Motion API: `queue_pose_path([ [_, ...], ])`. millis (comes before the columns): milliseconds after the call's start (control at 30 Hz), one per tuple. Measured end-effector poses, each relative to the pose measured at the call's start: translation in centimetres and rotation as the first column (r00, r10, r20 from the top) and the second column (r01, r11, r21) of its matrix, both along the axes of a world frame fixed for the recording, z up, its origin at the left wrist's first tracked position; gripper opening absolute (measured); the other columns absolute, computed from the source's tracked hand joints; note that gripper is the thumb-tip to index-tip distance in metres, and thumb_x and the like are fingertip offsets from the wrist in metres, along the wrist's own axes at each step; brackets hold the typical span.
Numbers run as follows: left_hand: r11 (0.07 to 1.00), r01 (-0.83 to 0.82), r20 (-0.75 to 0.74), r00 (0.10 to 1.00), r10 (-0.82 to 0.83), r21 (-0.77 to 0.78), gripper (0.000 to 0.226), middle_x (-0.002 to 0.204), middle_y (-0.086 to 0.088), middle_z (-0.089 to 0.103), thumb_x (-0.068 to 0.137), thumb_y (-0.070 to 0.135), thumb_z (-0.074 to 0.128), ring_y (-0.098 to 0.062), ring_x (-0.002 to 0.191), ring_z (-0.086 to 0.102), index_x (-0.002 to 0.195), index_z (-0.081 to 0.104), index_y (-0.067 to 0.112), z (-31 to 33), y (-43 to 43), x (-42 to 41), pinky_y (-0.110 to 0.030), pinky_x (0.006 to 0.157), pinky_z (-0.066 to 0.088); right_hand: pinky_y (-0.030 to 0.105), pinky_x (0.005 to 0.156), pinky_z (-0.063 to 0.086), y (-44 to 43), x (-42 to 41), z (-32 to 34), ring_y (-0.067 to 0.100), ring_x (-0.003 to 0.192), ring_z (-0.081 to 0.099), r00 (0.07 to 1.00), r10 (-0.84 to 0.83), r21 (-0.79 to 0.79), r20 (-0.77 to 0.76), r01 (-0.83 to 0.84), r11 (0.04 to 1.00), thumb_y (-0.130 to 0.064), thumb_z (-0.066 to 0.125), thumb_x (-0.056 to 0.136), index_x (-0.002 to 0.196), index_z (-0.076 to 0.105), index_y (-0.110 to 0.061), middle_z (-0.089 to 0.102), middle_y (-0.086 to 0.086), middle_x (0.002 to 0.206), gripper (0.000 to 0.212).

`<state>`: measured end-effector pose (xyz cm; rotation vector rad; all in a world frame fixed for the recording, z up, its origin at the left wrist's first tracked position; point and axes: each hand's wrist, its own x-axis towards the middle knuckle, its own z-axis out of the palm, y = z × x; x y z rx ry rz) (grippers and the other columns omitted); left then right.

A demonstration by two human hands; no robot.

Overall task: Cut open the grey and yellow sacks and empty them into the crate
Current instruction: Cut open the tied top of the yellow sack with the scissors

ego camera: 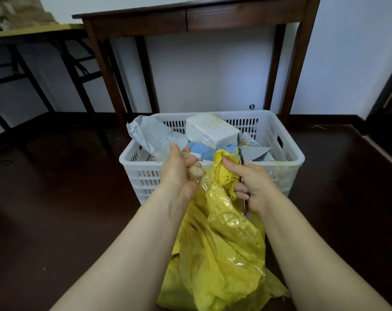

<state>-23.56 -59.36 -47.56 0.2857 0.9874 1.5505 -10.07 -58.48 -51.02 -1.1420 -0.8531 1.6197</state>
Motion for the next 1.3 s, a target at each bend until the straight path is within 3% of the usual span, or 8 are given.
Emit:
queue_pose_path([
  [200,0.983,-0.001,-0.395,0.916,0.075,0.184,0.038,0.035,0.011,0.029,0.1,0.038,0.039,-0.004,0.03,0.024,0.075,0.051,0.012,-0.2,-2.2,4.8,-0.012,0.034,0.024,0.008,0.033,0.014,1.2,-0.5,-0.9,0.006,0.023,0.019,0.921,-0.388,-0.114,-0.019,0.384,0.916,-0.002,0.072,0.071,0.059,0.043,-0.014,0.034,-0.006,0.033,0.034],
  [500,0.986,0.163,-0.48,0.867,-0.131,0.026,0.036,0.041,0.01,0.033,0.089,0.049,0.056,-0.007,0.033,0.027,0.079,0.053,0.015,-2.2,-5.7,2.9,-0.015,0.037,0.026,0.012,0.03,0.027,2.3,6.2,-4.4,0.004,0.023,0.033,0.783,-0.612,-0.227,0.113,0.62,0.751,-0.016,0.073,0.08,0.067,0.051,-0.014,0.047,0.001,0.054,0.026],
  [600,0.954,0.226,-0.862,0.424,-0.277,-0.196,0.067,0.083,0.005,0.067,0.063,0.059,0.076,-0.011,0.065,0.058,0.113,0.059,0.018,-2.9,-5.4,1.8,-0.024,0.059,0.049,0.011,0.03,0.024,2.8,5.0,-3.5,0.004,0.024,0.033,0.845,-0.532,-0.099,0.061,0.535,0.839,-0.02,0.069,0.086,0.067,0.044,-0.016,0.042,0.0,0.055,0.031],
  [700,0.913,0.263,-0.95,-0.086,-0.3,-0.312,0.103,0.136,0.0,0.053,0.058,0.069,0.073,-0.019,0.123,0.051,0.144,0.039,0.024,-3.1,-5.5,1.7,-0.031,0.096,0.043,0.011,0.03,0.024,2.8,4.0,-2.8,0.003,0.026,0.034,0.89,-0.453,-0.044,0.055,0.455,0.889,-0.022,0.065,0.089,0.069,0.045,-0.016,0.042,0.0,0.058,0.029],
  [900,0.85,0.336,-0.872,-0.422,-0.249,-0.405,0.055,0.076,0.002,0.062,0.066,0.068,0.068,-0.018,0.08,0.058,0.081,0.067,0.016,-1.5,-5.2,1.4,-0.03,0.061,0.042,0.011,0.031,0.023,1.9,4.9,-4.0,0.005,0.029,0.032,0.867,-0.481,-0.055,0.13,0.491,0.869,-0.016,0.068,0.087,0.064,0.047,-0.015,0.044,0.001,0.058,0.031],
  [1100,0.85,0.301,-0.849,-0.453,-0.271,-0.432,0.024,0.065,-0.002,0.061,0.08,0.034,0.071,-0.019,0.068,0.057,0.074,0.068,0.011,1.0,-5.7,-3.8,-0.028,0.055,0.042,0.025,0.045,0.045,2.0,6.5,-6.0,0.016,0.047,0.049,0.755,-0.608,-0.121,0.246,0.646,0.753,-0.022,0.075,0.08,0.073,0.056,-0.011,0.055,0.005,0.066,0.023],
  [1167,0.862,0.287,-0.906,-0.205,-0.371,-0.418,0.015,0.065,-0.002,0.068,0.079,0.024,0.073,-0.013,0.062,0.061,0.069,0.072,0.012,1.6,-6.7,-7.7,-0.028,0.059,0.051,0.024,0.041,0.044,1.6,8.7,-7.0,0.017,0.049,0.049,0.696,-0.641,-0.151,0.324,0.707,0.691,-0.023,0.073,0.081,0.074,0.055,-0.01,0.054,0.006,0.064,0.024],
  [1300,0.942,0.189,-0.914,0.252,-0.318,-0.275,0.01,0.06,0.002,0.061,0.08,0.017,0.068,-0.012,0.051,0.054,0.07,0.066,0.013,0.5,-6.3,-8.5,-0.025,0.054,0.043,0.017,0.033,0.031,2.1,6.2,-3.7,0.014,0.038,0.041,0.843,-0.332,-0.04,0.423,0.383,0.923,-0.034,0.071,0.083,0.068,0.052,-0.012,0.048,0.004,0.051,0.032],
])
